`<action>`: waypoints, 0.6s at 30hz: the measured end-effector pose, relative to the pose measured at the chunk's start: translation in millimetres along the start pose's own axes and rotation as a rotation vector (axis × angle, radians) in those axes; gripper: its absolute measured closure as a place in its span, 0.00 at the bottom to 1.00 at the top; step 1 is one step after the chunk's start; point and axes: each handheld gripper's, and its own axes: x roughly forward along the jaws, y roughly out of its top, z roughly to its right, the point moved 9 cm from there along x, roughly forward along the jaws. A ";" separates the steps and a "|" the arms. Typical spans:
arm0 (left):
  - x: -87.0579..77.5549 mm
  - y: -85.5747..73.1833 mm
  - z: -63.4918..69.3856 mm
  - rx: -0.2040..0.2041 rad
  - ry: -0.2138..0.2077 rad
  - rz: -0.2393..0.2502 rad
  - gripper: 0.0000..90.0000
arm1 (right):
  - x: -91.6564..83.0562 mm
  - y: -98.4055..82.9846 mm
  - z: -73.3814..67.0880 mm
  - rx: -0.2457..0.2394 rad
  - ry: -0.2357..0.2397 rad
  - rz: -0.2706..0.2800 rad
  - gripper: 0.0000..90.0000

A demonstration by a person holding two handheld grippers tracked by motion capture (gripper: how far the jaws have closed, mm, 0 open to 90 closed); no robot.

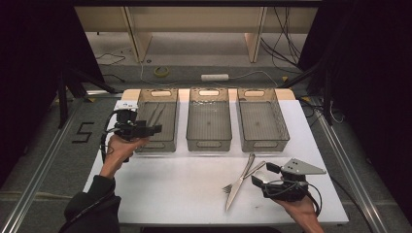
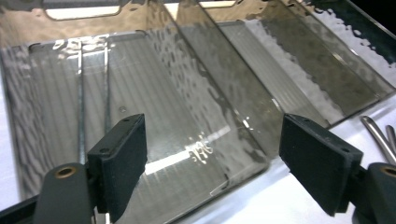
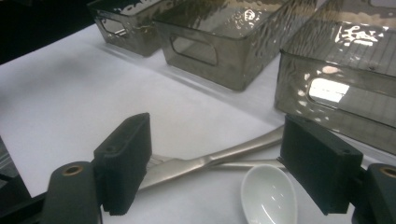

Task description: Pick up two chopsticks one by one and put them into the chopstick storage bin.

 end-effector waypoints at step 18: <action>-15.9 -23.3 50.8 0.068 -0.118 0.121 0.22 | -2.7 -13.8 19.7 0.033 -0.039 -0.106 0.29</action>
